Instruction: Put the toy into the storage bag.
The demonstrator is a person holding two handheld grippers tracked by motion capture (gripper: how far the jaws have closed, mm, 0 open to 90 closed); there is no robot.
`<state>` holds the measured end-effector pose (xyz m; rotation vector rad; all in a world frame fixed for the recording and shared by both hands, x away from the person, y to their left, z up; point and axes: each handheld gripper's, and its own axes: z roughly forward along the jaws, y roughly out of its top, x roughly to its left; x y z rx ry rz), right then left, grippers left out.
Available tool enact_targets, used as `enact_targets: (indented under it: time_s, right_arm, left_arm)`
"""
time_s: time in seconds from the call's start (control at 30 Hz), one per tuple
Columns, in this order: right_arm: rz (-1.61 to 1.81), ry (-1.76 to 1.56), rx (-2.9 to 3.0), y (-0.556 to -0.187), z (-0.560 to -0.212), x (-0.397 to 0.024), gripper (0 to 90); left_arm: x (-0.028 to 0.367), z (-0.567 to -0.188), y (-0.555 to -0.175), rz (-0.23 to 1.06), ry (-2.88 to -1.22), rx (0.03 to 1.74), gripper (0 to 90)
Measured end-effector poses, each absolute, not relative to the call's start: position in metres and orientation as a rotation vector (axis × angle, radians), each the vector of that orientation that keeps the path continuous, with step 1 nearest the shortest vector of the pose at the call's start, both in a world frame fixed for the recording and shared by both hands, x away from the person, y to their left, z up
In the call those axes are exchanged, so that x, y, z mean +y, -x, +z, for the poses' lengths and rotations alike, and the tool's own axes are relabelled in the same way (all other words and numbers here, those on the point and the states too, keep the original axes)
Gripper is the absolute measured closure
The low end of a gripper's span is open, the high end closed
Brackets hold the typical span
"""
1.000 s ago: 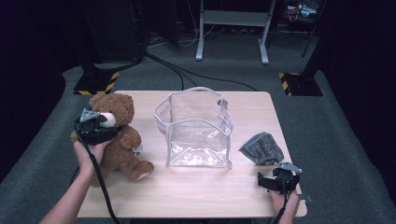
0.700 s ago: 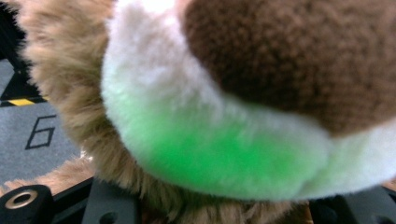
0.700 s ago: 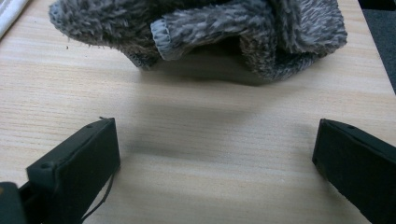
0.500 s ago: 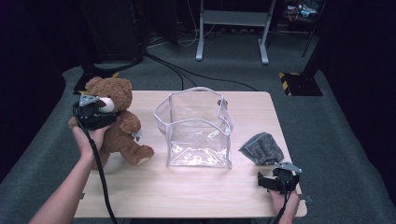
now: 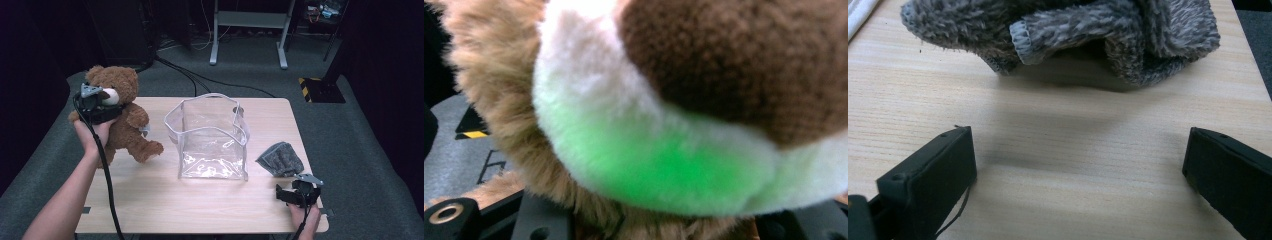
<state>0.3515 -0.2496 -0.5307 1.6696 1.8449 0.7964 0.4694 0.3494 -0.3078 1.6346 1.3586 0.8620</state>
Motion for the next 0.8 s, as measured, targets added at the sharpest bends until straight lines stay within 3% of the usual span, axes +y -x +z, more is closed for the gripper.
enact_targets:
  time_s: [0.8]
  right_arm:
    - [0.793,-1.665,1.849,-0.351,-0.531,-0.250,0.3]
  left_arm:
    - [0.343,-0.239,-0.484,1.004,-1.588,1.307,46.0]
